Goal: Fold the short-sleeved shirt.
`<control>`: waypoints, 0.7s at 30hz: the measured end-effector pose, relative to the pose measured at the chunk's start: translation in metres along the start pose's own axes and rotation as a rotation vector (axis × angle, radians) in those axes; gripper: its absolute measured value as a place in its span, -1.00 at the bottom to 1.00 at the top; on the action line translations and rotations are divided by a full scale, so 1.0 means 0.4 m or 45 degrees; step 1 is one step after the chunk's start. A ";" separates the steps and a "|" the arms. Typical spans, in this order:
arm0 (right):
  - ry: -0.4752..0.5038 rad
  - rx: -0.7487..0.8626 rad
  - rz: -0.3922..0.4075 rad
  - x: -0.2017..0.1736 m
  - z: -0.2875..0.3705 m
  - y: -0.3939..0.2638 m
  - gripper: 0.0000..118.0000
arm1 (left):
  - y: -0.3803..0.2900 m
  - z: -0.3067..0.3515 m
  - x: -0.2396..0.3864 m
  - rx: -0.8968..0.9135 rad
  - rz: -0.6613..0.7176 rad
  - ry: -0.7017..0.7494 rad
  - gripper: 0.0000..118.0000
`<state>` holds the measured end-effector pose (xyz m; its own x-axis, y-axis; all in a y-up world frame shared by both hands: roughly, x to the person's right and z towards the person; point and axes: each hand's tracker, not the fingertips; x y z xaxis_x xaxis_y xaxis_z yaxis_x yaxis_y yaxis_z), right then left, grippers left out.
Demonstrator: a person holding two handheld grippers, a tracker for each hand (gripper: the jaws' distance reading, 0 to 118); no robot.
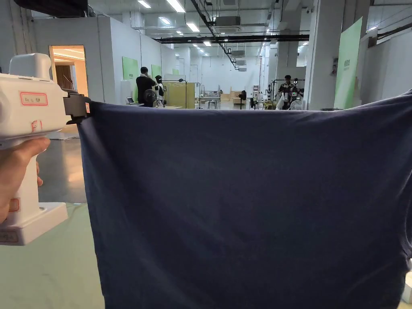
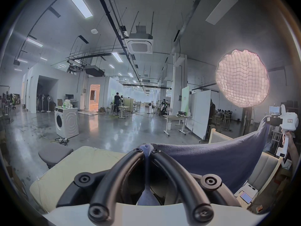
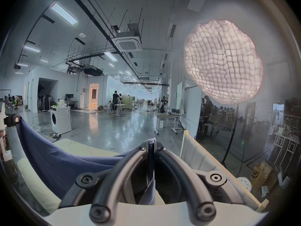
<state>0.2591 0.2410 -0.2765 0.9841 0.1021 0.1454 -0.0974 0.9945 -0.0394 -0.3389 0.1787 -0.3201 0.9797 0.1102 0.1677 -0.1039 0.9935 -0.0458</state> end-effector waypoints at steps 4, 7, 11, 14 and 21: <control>-0.004 0.004 -0.001 0.005 -0.003 -0.007 -0.91 | -0.011 -0.018 0.006 -0.010 -0.005 -0.003 -0.93; -0.006 -0.002 0.002 0.005 -0.016 -0.012 -0.91 | -0.021 -0.044 0.004 -0.023 -0.005 0.004 -0.93; -0.011 -0.014 -0.013 0.006 -0.032 -0.011 -0.91 | -0.036 -0.092 -0.005 -0.041 0.000 0.014 -0.93; -0.028 -0.023 -0.014 0.003 -0.036 -0.012 -0.91 | -0.053 -0.142 -0.014 -0.053 -0.003 -0.005 -0.93; -0.100 -0.012 0.068 -0.022 -0.053 -0.034 -0.91 | -0.079 -0.268 -0.021 -0.078 0.016 0.051 -0.93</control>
<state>0.2551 0.2262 -0.2983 0.9628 0.1568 0.2202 -0.1475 0.9873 -0.0582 -0.3255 0.1434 -0.4257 0.9845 0.1206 0.1273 -0.1071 0.9884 -0.1078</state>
